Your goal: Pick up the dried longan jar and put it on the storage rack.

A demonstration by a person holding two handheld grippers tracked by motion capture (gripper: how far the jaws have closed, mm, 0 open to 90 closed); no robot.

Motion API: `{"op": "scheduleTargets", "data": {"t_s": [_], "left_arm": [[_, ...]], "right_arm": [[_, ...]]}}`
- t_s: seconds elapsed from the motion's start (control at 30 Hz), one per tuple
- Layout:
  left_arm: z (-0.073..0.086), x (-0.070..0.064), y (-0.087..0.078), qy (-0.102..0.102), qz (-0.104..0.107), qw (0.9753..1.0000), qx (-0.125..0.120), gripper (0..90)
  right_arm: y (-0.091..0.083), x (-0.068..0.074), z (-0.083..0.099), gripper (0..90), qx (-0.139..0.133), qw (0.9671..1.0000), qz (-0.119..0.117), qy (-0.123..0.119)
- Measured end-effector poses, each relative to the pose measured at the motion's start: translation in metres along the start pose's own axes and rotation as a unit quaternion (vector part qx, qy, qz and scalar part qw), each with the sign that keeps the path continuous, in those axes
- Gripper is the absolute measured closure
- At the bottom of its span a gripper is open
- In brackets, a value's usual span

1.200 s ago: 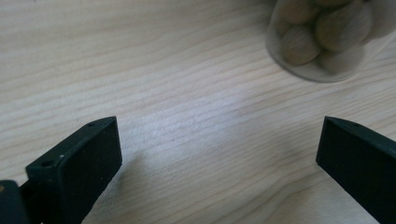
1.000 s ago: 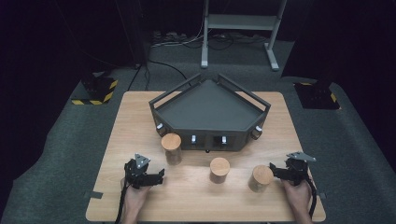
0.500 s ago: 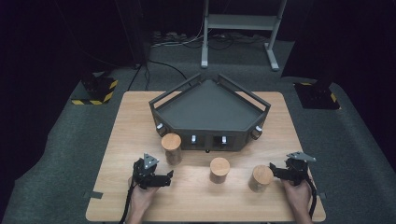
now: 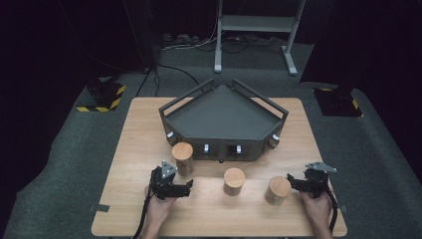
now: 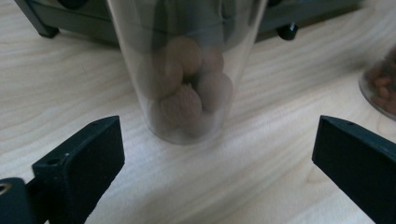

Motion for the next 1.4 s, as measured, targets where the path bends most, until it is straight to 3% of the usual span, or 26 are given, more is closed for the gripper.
{"op": "scheduleTargets", "data": {"t_s": [0.23,0.6,1.4], "left_arm": [[-0.014,0.001,0.007,-0.017,-0.022,0.9995,-0.017,4.0],[-0.029,0.004,0.018,-0.035,-0.027,0.9981,-0.042,7.3],[-0.043,0.003,0.029,-0.025,-0.042,0.9963,-0.070,16.6]], "right_arm": [[0.000,0.000,0.000,9.1,0.000,1.0000,0.000,0.000],[0.000,0.000,0.000,9.2,0.000,1.0000,0.000,0.000],[0.000,0.000,0.000,9.4,-0.001,1.0000,0.000,-0.001]]}}
Point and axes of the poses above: each handheld gripper's, and its own axes: y roughly forward along the jaws, z roughly out of its underside, x roughly to its left, the point moved 4 cm from there along y, roughly forward along the jaws, and after that the axes turned 3 degrees about x, right-handed, at the moved point
